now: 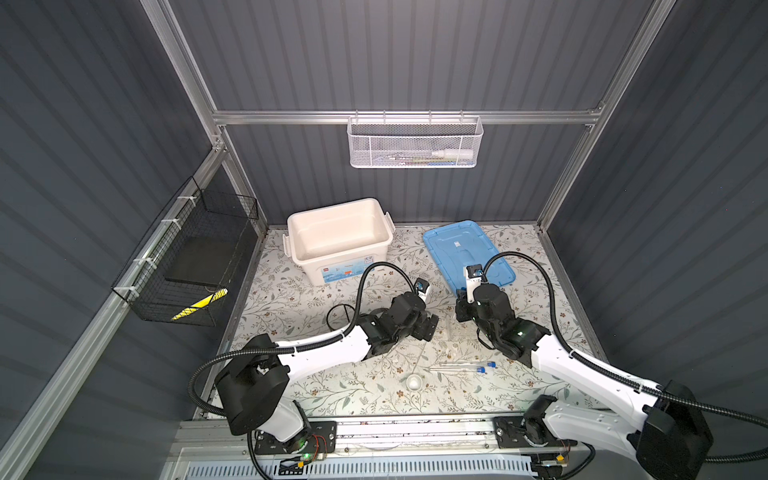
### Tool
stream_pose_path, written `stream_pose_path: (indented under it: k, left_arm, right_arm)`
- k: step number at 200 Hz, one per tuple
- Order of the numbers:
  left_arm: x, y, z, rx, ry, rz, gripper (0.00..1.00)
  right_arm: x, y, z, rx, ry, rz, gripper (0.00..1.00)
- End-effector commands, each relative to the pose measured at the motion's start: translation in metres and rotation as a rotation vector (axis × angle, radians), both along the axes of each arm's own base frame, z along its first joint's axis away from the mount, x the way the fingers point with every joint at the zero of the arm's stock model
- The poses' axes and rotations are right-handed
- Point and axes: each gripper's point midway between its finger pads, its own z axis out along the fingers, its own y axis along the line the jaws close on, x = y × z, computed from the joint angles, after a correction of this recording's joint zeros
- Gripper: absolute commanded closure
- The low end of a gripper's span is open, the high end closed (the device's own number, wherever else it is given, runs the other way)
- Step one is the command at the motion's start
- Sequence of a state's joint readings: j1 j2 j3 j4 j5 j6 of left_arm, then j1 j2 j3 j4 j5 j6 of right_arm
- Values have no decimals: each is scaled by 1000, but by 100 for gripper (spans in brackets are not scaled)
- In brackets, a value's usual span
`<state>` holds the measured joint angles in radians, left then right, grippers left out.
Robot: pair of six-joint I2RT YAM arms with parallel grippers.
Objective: Organize the chemistry lab equipment
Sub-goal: 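Carry the test tube with the right gripper toward the clear rack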
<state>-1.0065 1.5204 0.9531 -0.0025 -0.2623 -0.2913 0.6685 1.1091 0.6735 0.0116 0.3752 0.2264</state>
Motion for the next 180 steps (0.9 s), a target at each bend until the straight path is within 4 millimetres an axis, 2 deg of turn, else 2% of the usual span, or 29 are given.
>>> stream_pose_path:
  k: [1, 11, 17, 77, 121, 180]
  left_arm:
    - [-4, 1, -2, -6, 11, 1, 8]
    - [-4, 2, -3, -2, 12, 1, 8]
    - [-4, 2, -2, -4, 11, 0, 8]
    - [-5, 2, -2, -4, 13, 0, 8]
    - [-4, 1, 0, -12, 12, -1, 8]
    - [-5, -2, 3, -15, 9, -8, 8]
  right_arm:
    - [2, -1, 1, -2, -20, -13, 82]
    - [2, 0, 1, -3, -19, -11, 82]
    - [3, 1, -9, -21, 4, -9, 82]
    - [3, 1, -20, -47, 19, -2, 82]
    - [1, 2, -20, -60, 19, 6, 81]
    - [-4, -3, -33, -117, 21, 7, 80]
